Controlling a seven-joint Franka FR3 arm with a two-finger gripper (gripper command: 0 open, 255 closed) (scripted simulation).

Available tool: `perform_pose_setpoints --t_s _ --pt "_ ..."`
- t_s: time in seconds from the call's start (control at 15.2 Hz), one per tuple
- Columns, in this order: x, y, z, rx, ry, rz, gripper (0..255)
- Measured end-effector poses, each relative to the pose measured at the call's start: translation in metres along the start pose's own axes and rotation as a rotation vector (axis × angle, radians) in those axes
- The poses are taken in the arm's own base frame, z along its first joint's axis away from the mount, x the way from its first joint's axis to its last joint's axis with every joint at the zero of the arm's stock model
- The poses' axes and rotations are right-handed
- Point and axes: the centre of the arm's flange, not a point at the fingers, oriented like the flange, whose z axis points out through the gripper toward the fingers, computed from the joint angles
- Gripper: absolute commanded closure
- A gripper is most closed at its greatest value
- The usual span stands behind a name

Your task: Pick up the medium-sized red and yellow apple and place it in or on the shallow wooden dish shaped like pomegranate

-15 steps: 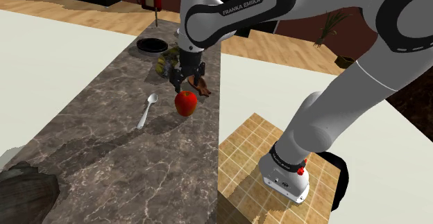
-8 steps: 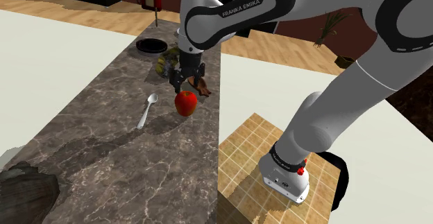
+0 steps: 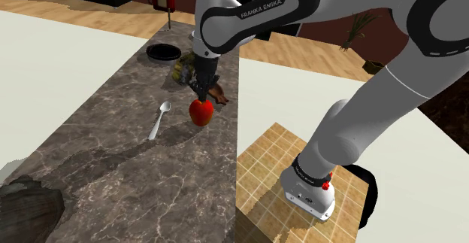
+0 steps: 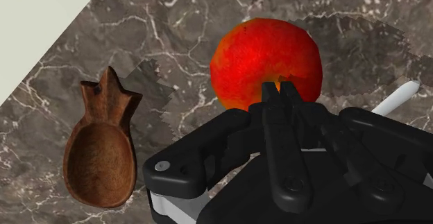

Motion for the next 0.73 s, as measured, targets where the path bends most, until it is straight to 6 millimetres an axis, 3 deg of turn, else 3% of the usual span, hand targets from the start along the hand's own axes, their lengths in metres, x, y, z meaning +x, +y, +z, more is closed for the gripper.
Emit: perform_pose_setpoints --t_s 0.2,0.73 --pt "0.0 0.0 -0.002 0.0 0.0 0.0 255" --pt "-0.002 -0.002 -0.041 0.0 0.0 0.0 255"
